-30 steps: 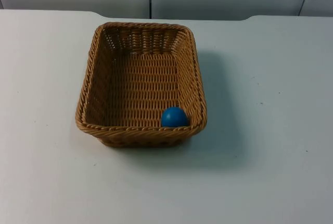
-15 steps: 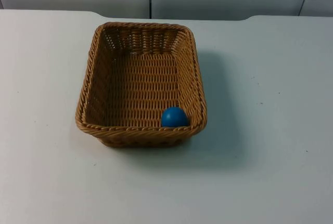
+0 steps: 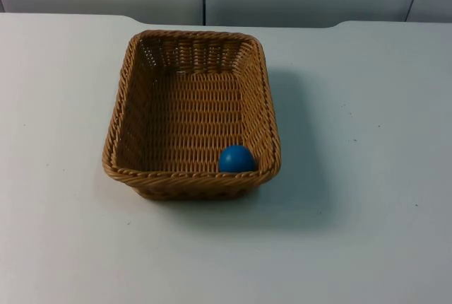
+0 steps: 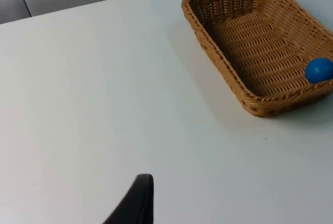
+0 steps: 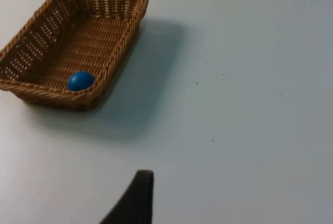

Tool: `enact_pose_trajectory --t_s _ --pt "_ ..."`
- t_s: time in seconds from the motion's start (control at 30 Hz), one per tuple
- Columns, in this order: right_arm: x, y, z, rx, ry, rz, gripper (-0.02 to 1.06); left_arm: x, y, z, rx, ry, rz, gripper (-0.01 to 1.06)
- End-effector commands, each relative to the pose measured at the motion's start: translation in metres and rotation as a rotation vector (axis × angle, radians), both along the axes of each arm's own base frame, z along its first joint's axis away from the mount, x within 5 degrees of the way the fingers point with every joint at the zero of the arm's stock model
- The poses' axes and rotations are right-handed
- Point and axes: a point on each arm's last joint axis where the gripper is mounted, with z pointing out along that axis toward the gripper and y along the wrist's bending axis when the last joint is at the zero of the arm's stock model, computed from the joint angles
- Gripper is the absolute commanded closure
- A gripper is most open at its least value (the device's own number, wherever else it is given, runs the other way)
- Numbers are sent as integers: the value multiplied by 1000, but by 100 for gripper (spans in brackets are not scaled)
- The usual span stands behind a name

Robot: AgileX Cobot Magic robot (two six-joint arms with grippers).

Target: Pick up the basket with the left hand and place the ball into the basket with the right hand.

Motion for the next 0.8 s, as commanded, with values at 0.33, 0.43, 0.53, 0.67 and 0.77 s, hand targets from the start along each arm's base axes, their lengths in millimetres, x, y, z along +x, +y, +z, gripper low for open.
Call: enact_pose_trajectory --t_s 0.33,0.43,0.53,0.67,0.77 --pt "0 1 -1 7 -3 -113 0 -1 -1 0 0 -5 174 0" --pt "0 2 -1 7 -4 -174 0 -1 -2 0 0 -5 246 0" --pt "0 2 -1 7 -4 -214 0 -1 -2 0 0 -5 291 0" --pt "0 2 -1 5 -4 -233 0 -1 -2 0 0 -5 324 0" --pt "0 2 -1 5 -4 -233 0 -1 -2 0 0 -5 326 0"
